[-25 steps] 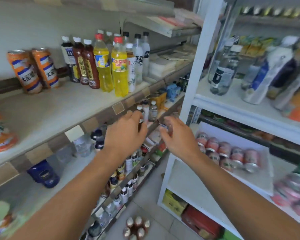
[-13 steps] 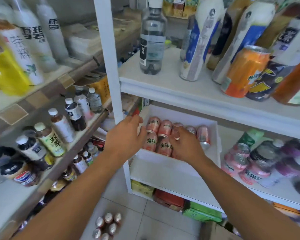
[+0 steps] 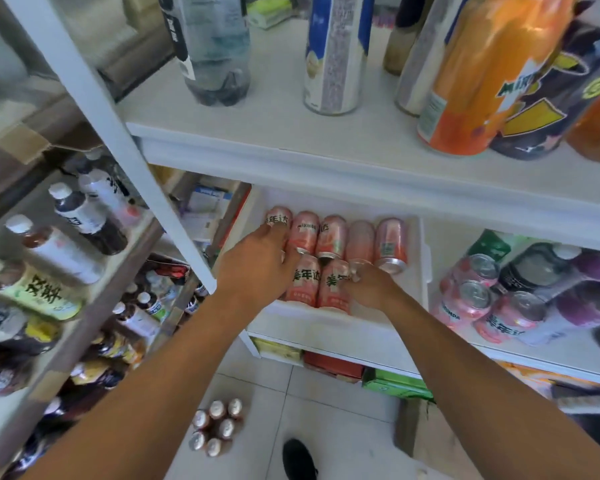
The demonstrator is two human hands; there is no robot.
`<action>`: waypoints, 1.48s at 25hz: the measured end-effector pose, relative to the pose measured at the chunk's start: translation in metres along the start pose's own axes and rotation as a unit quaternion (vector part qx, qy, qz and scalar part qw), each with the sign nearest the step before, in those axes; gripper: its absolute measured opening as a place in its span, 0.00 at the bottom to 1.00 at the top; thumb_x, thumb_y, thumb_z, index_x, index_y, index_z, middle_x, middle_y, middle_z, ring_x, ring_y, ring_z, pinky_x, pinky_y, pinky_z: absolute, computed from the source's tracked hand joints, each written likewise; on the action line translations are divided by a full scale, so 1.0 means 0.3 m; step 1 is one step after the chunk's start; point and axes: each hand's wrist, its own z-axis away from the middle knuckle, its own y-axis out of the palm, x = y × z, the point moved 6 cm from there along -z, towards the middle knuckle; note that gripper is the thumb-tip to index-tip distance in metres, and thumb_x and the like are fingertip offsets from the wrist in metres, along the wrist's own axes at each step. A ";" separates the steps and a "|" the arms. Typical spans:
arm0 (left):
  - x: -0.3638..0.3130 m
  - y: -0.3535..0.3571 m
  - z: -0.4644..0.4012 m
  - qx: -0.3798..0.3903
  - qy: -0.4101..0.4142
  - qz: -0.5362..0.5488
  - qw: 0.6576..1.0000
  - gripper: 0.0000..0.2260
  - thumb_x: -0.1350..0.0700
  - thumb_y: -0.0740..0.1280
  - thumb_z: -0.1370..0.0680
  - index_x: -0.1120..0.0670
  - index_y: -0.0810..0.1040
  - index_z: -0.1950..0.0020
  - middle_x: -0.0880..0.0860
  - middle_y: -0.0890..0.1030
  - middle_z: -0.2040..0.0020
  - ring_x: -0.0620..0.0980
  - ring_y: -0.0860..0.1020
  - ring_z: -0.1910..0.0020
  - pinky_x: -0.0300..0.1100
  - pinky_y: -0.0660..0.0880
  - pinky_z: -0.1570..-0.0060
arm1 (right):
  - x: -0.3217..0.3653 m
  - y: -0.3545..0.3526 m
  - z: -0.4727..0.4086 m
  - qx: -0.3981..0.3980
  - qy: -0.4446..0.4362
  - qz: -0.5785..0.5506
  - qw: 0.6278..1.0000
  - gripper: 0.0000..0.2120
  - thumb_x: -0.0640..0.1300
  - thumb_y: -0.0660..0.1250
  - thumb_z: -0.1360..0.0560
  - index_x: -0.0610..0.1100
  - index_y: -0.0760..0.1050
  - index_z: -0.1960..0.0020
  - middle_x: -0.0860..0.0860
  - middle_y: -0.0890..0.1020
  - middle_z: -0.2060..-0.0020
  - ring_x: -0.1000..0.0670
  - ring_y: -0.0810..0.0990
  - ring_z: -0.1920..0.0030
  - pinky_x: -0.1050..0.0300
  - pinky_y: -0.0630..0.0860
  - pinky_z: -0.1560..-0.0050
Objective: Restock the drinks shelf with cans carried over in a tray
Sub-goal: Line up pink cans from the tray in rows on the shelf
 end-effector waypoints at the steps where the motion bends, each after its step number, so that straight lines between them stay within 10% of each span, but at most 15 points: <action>1: -0.003 0.015 -0.006 0.005 0.001 -0.004 1.000 0.13 0.49 0.59 0.21 0.53 0.74 0.40 0.54 0.80 0.49 0.59 0.79 0.53 0.52 0.78 0.57 | -0.004 0.011 -0.006 0.005 0.005 -0.011 1.000 0.16 0.54 0.69 0.25 0.44 0.72 0.44 0.50 0.75 0.53 0.49 0.75 0.54 0.61 0.65 0.66; 18: 0.039 0.064 -0.028 0.026 -0.016 -0.004 1.000 0.12 0.48 0.59 0.21 0.49 0.75 0.41 0.50 0.81 0.48 0.55 0.79 0.52 0.50 0.78 0.55 | 0.017 0.085 0.006 0.064 0.073 -0.245 0.965 0.17 0.51 0.76 0.35 0.47 0.77 0.50 0.48 0.84 0.54 0.49 0.83 0.53 0.49 0.82 0.50; 30: 0.160 -0.090 0.156 -0.019 -0.065 0.036 0.997 0.12 0.49 0.60 0.21 0.52 0.75 0.40 0.52 0.81 0.47 0.56 0.79 0.51 0.52 0.78 0.54 | 0.269 0.027 0.232 -0.056 -0.160 -0.237 0.957 0.17 0.44 0.75 0.30 0.48 0.73 0.44 0.58 0.80 0.56 0.60 0.79 0.57 0.74 0.69 0.67; 37: 0.363 -0.323 0.427 -0.086 -0.130 0.031 0.987 0.12 0.47 0.58 0.21 0.49 0.75 0.43 0.49 0.81 0.49 0.55 0.80 0.51 0.51 0.78 0.55 | 0.562 0.163 0.436 -0.040 -0.260 -0.217 0.940 0.21 0.48 0.77 0.33 0.52 0.74 0.43 0.59 0.82 0.53 0.60 0.80 0.54 0.61 0.76 0.55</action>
